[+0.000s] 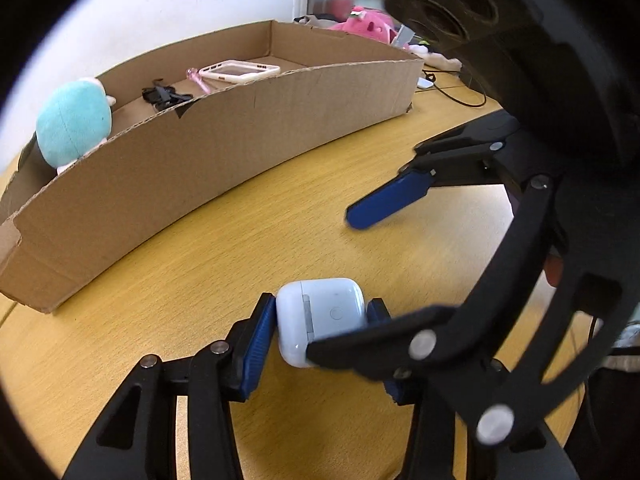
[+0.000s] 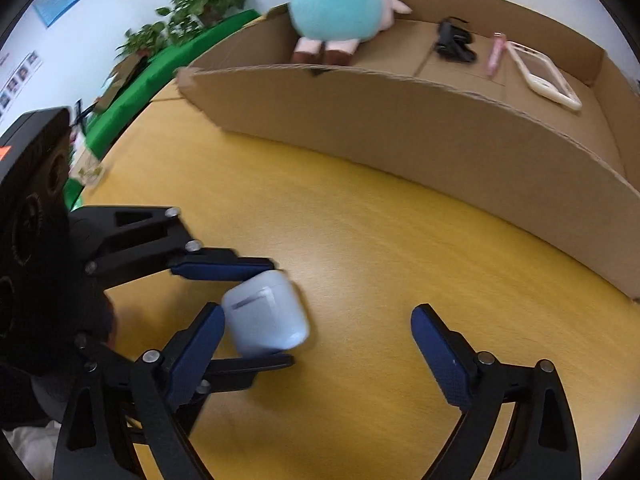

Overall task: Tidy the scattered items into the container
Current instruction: 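Grip the earbud case with the right gripper while the left gripper holds it, then carry the earbud case with the right gripper over the box and lower it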

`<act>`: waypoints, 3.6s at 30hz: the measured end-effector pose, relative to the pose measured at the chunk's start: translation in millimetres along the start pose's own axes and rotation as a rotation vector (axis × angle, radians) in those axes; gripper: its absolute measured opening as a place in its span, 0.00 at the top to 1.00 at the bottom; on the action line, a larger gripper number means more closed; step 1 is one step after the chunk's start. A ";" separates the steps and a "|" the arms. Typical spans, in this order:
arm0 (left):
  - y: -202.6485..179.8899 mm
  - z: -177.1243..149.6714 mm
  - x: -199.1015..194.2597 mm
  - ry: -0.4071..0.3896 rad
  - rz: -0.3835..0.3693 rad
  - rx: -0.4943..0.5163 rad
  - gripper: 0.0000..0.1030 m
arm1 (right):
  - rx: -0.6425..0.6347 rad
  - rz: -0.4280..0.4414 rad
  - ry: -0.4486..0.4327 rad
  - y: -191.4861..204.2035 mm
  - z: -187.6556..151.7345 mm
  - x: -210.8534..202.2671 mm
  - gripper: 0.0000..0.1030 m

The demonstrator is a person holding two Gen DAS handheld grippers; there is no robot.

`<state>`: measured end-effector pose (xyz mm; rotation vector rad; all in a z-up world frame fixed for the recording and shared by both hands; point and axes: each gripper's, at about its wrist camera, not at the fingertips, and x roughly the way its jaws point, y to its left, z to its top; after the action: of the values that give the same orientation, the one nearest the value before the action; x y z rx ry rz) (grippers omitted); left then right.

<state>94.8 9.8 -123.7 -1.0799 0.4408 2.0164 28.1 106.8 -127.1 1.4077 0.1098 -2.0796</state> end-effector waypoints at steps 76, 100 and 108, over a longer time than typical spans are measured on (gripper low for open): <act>-23.0 14.9 -41.8 -0.048 0.139 0.161 0.58 | -0.110 0.195 0.007 3.9 19.2 -23.4 0.67; 62.9 116.8 -76.7 -0.171 0.244 0.240 0.58 | -0.258 0.040 -0.118 15.4 146.0 -78.3 0.69; 112.7 139.5 -39.3 -0.049 0.207 0.234 0.58 | -0.223 0.068 -0.064 -9.8 192.9 -37.9 0.70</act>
<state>-55.3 5.7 -18.0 -0.8683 0.7698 2.1021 -124.6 55.4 -14.1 1.1942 0.2558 -1.9861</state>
